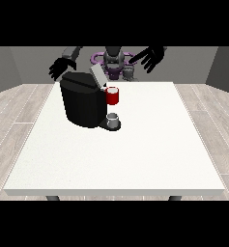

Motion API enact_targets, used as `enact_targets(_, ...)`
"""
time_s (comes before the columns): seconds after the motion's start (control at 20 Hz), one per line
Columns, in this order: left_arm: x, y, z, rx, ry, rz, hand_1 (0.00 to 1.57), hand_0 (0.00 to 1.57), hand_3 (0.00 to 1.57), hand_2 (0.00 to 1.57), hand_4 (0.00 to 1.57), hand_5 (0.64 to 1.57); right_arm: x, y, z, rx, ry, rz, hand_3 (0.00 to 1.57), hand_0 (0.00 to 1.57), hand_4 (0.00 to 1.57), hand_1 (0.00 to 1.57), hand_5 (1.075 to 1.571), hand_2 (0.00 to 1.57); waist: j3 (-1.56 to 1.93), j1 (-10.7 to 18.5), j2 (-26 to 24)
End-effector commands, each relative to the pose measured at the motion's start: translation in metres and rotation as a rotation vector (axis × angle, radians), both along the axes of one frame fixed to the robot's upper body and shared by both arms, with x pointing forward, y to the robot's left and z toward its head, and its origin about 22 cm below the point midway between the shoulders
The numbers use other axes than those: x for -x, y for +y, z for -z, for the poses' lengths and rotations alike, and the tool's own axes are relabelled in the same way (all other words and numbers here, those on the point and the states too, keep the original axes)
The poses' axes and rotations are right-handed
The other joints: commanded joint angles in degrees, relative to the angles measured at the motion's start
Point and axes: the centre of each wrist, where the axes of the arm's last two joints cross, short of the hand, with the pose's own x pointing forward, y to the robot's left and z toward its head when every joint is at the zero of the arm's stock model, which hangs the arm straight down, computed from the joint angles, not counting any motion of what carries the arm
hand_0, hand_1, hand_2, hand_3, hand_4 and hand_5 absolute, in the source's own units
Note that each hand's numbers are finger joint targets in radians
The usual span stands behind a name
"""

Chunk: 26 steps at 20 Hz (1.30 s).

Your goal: Insert the coffee pod into the coffee machine and close the lid

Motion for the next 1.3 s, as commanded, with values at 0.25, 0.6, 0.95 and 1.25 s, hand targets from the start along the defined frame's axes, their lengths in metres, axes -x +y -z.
enact_targets(0.25, 0.048, 0.007, 0.110, 0.326, 0.172, -0.066, 0.00, 0.00, 0.00, 0.00, 0.00, 1.571, 0.019, -0.015, -0.004, 0.077, 0.038, -0.063, 0.00, 0.00, 0.39, 0.00, 1.571, 0.00, -0.02, 5.0, -11.1)
enact_targets(0.6, 0.089, -0.003, 0.167, 0.451, 0.282, -0.088, 0.00, 0.00, 0.00, 0.00, 0.00, 1.571, 0.008, -0.022, -0.031, 0.094, -0.024, -0.137, 0.00, 0.00, 0.00, 0.00, 1.571, 0.00, 0.05, 10.3, -15.1)
enact_targets(0.95, 0.090, -0.005, 0.152, 0.566, 0.244, -0.048, 0.00, 0.00, 0.00, 0.00, 0.14, 1.571, -0.014, -0.018, -0.059, 0.136, -0.048, -0.250, 0.00, 0.00, 0.00, 0.00, 1.571, 0.00, 0.04, 13.3, -11.8)
enact_targets(1.25, 0.096, -0.025, 0.144, 0.596, 0.222, -0.037, 0.00, 0.00, 0.00, 0.00, 0.09, 1.571, -0.040, 0.010, -0.086, 0.178, -0.095, -0.303, 0.00, 0.00, 0.22, 0.00, 1.571, 0.00, 0.04, 14.8, -9.5)
